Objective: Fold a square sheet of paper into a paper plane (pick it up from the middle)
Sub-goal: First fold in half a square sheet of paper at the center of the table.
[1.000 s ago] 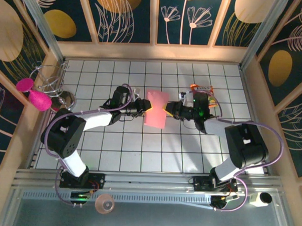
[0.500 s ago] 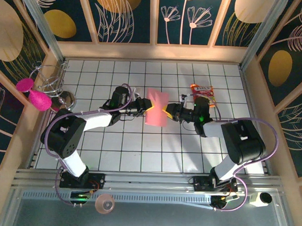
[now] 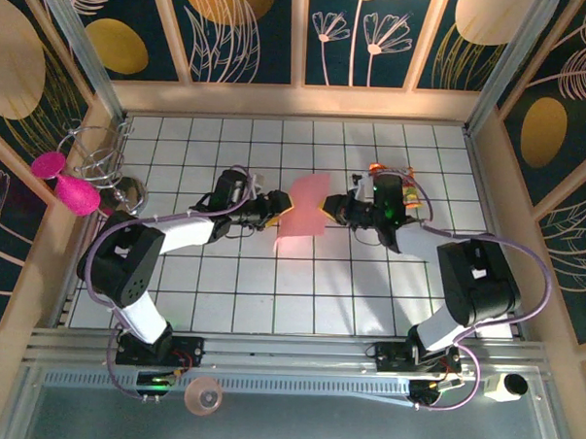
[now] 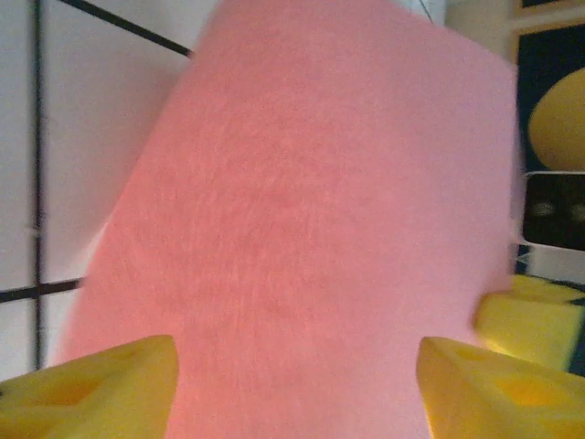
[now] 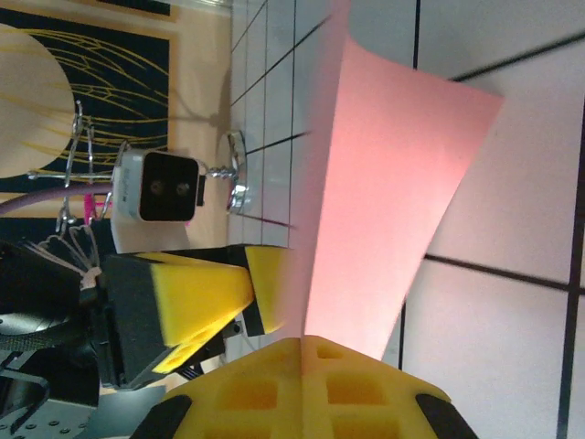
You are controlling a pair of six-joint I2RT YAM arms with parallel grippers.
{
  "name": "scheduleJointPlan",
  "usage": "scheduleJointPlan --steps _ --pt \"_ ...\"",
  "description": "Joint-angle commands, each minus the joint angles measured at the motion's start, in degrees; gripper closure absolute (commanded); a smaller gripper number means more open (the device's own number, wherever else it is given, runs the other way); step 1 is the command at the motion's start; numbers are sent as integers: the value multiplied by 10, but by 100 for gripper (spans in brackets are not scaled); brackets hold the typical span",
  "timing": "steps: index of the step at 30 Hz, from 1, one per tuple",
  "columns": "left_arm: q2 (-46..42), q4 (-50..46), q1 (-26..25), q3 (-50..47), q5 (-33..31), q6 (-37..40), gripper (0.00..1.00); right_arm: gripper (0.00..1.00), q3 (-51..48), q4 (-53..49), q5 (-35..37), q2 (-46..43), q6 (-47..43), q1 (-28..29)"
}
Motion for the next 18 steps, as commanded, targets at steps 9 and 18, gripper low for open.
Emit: scheduleJointPlan --steps 9,18 --pt "-82 -33 25 -28 -69 36 12 100 178 -284 95 -45 -131 28" --pt "-88 -2 26 -62 -68 22 11 100 160 -164 33 39 -62 67"
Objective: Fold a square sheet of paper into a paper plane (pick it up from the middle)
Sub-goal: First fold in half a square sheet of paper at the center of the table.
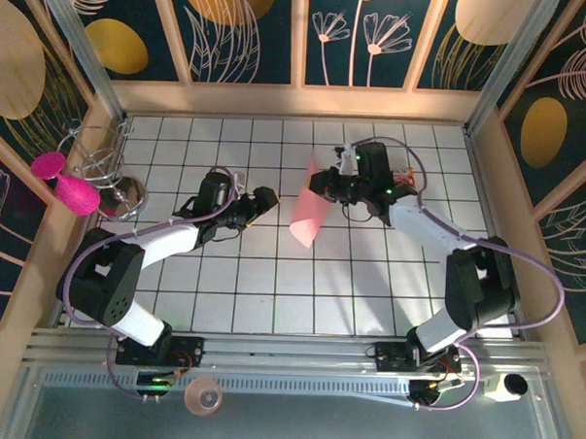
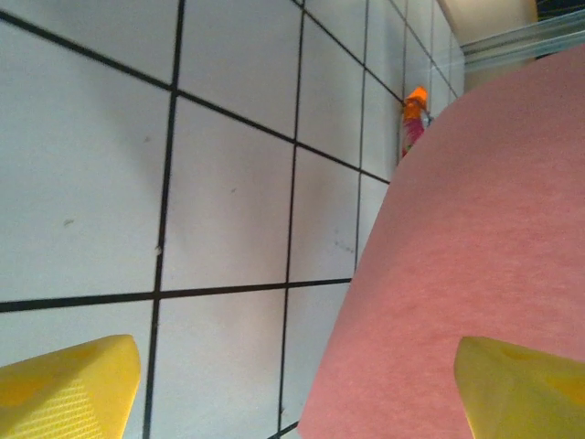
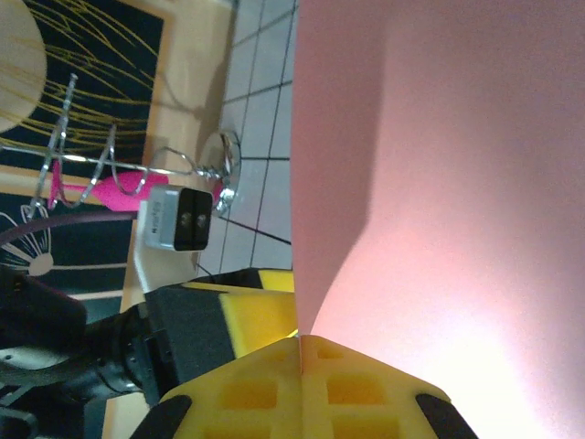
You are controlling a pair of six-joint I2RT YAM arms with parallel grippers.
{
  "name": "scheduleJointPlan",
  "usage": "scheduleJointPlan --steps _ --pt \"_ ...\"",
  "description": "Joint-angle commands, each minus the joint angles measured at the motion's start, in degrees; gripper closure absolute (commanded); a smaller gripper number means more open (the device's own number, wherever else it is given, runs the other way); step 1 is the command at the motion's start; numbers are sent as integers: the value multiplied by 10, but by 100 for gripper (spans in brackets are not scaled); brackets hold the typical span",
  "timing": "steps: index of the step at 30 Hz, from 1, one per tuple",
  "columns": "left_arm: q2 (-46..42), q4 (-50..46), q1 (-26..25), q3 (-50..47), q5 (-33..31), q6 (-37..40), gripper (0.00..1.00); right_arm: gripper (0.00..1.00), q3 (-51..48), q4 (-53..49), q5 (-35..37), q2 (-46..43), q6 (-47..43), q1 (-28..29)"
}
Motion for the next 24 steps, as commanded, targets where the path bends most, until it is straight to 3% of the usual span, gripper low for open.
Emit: scheduleJointPlan --steps 1,6,14,24 --pt "-9 23 2 -14 -3 -6 11 100 -35 83 -45 36 50 5" --pt "0 27 2 -25 6 -5 15 100 -93 180 -77 68 89 6" --pt "29 5 -12 -7 19 17 22 99 -148 177 -32 94 73 5" --pt "93 -87 -64 76 -19 61 30 98 -144 165 -11 128 60 6"
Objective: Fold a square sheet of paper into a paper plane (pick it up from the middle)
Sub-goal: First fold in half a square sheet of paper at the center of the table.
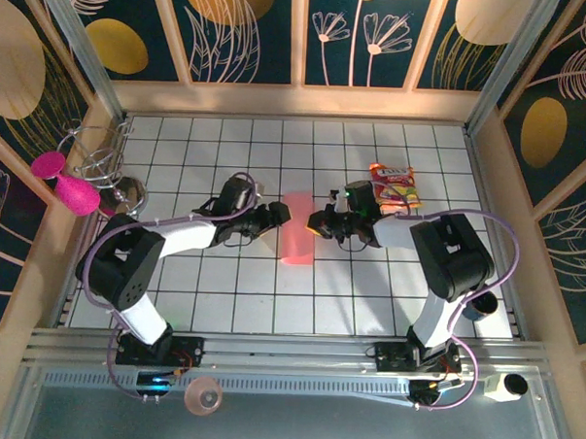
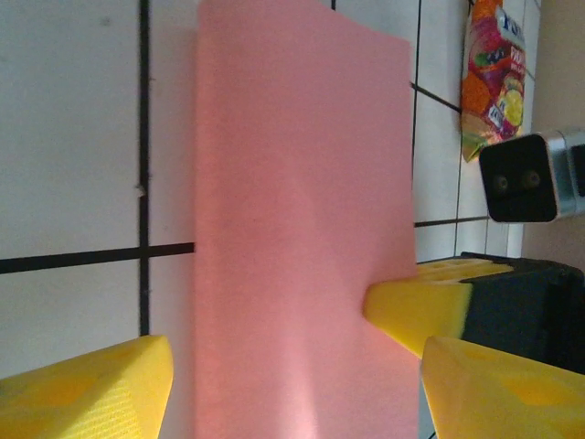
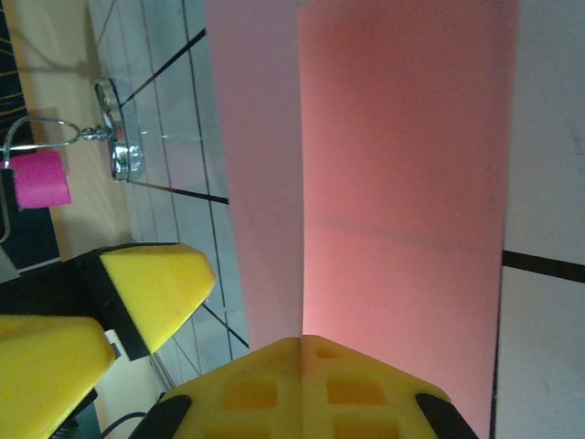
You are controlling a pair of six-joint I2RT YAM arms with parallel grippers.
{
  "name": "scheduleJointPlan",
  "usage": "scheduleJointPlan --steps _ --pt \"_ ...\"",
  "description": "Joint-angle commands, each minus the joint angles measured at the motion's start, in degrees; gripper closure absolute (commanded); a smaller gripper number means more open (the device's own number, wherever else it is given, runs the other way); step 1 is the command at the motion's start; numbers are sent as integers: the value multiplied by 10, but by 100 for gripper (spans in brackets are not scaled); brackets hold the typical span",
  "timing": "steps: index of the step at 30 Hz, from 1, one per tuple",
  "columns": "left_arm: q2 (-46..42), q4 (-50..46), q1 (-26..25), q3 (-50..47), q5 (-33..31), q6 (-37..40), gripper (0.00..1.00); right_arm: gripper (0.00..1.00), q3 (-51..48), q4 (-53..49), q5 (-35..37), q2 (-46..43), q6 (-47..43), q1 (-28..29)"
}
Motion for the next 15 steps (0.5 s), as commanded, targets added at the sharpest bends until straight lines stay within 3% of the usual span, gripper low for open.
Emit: scheduleJointPlan --steps 1,15 --pt "33 -39 -9 26 -11 20 33 97 3 10 9 15 -12 4" --pt "98 -130 -24 105 -49 52 55 95 5 29 -12 38 0 4"
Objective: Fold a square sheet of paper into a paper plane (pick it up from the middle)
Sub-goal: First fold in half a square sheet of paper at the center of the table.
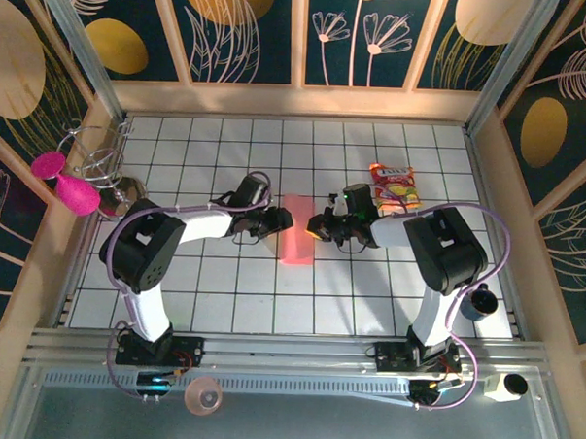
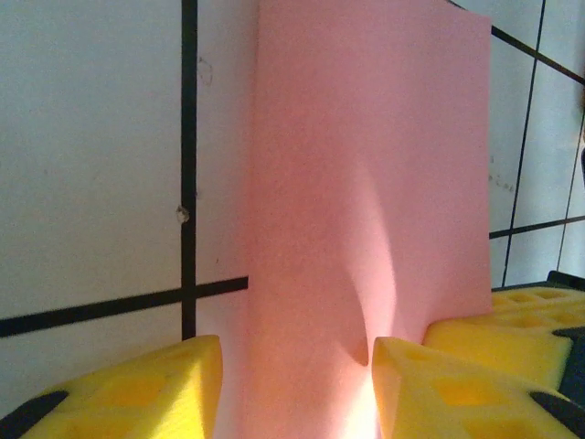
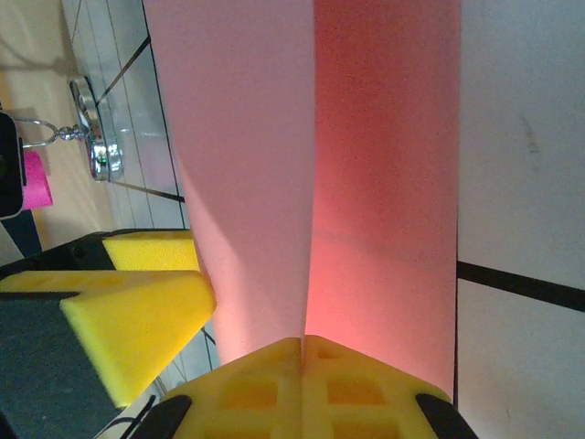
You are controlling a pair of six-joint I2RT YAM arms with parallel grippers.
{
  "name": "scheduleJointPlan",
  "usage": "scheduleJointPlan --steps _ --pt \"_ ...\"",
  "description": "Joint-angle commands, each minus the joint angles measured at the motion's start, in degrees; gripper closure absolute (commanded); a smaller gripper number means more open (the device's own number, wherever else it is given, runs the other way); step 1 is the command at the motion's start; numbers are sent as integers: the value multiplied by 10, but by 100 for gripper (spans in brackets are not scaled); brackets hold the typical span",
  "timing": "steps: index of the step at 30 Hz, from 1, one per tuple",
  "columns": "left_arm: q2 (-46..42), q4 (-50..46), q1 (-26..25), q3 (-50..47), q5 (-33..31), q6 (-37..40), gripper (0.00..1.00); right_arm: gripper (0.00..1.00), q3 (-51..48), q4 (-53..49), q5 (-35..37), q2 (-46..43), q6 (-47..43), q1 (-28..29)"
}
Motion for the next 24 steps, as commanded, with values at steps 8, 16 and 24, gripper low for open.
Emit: scheduleJointPlan --steps 8,16,24 --pt "34 -72 -13 32 -39 25 66 88 7 5 -4 6 0 2" --pt "56 -76 -14 12 -75 47 73 65 10 -114 133 -112 -57 -18" --pt "92 -66 -15 -19 -78 68 70 65 -44 -107 215 -196 -63 -58"
